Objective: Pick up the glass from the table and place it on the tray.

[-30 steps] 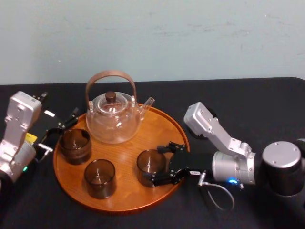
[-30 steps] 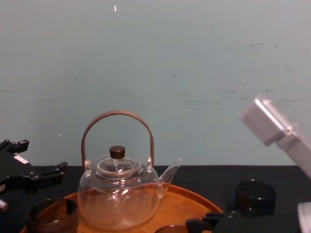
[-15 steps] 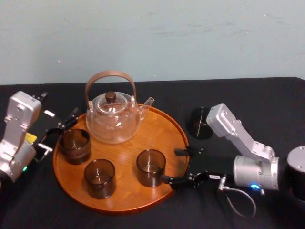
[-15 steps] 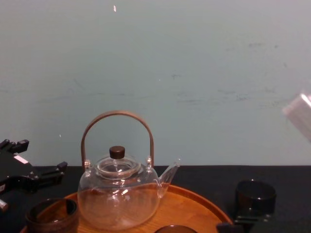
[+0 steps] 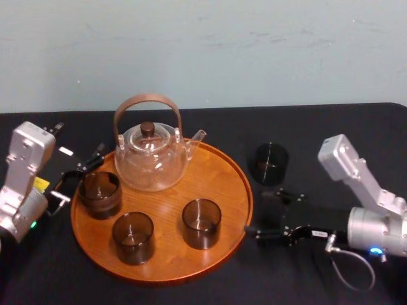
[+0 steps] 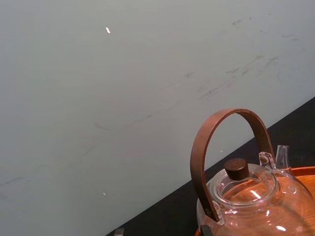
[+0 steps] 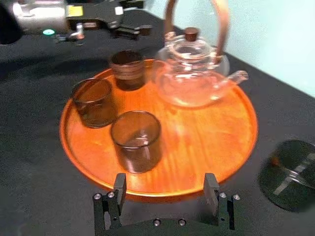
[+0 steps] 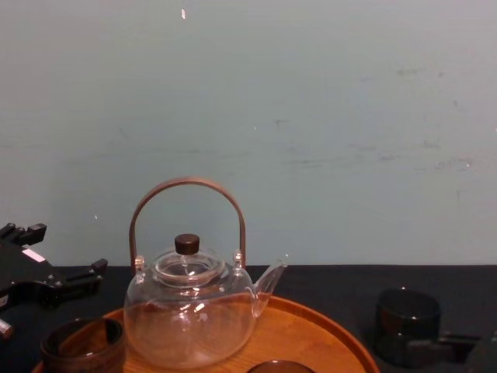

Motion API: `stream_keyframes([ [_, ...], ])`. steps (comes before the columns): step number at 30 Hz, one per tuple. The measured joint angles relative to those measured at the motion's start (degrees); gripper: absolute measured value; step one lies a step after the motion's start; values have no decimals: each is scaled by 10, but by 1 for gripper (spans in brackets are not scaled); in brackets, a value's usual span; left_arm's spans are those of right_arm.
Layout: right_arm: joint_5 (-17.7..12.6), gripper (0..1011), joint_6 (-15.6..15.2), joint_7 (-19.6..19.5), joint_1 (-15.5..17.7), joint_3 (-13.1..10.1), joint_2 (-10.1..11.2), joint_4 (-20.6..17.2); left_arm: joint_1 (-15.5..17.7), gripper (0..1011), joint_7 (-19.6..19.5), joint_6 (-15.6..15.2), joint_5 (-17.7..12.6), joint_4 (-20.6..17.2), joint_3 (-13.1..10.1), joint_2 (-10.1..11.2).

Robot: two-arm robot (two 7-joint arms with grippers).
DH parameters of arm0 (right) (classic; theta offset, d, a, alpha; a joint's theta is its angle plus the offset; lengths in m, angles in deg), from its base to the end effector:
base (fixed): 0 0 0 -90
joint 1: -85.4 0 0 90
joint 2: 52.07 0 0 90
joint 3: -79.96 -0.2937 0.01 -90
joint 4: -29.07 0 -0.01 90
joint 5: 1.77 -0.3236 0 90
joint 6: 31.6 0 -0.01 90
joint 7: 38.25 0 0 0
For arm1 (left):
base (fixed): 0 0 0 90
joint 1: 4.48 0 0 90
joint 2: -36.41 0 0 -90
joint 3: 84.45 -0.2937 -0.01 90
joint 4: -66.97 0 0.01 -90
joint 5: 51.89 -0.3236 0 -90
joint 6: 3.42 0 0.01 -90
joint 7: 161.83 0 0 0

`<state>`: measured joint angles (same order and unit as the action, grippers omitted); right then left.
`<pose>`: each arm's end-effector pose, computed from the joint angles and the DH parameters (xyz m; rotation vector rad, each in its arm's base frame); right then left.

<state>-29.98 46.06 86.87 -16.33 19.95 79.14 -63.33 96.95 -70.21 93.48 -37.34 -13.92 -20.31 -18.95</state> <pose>0.3586 -0.0623 -0.2657 -0.3962 0.1063 -0.5440 0.3727 0.0809 -0.3081 0.3046 -0.2848 1.2481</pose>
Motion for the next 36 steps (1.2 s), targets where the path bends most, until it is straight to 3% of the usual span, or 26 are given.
stream_keyframes([
  [10,-17,1002,-8,-59,25,-45,2,-2,0,1001,0,0,0,0,0,0],
  [19,-12,1003,-38,-125,24,-76,-30,25,0,1001,0,0,0,0,0,0],
  [26,2,1002,-60,-142,6,-80,-54,53,0,1001,0,0,0,0,0,0],
  [36,21,1002,-72,-138,-17,-77,-78,84,0,1001,0,0,0,0,0,0],
])
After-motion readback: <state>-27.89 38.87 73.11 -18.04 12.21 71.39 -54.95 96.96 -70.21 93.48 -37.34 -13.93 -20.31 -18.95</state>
